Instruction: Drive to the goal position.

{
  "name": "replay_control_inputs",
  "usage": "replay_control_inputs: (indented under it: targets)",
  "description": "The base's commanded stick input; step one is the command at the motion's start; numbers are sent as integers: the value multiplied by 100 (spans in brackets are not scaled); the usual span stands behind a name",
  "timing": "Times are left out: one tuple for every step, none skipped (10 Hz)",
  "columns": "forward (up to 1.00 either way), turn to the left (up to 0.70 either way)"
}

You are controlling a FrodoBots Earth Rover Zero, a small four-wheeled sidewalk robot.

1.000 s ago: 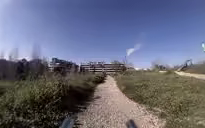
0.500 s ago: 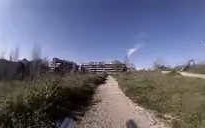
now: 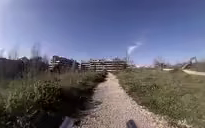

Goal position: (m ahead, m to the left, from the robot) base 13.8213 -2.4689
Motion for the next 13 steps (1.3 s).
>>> replay_control_inputs:
  targets:
    - [50, 0]
    - [50, -10]
    - [50, -50]
    - [50, -50]
    - [50, -22]
    - [50, 0]
    - [50, 0]
    - [50, 0]
    - [50, 0]
    - [50, 0]
    - [50, 0]
    - [50, 0]
    - [50, 0]
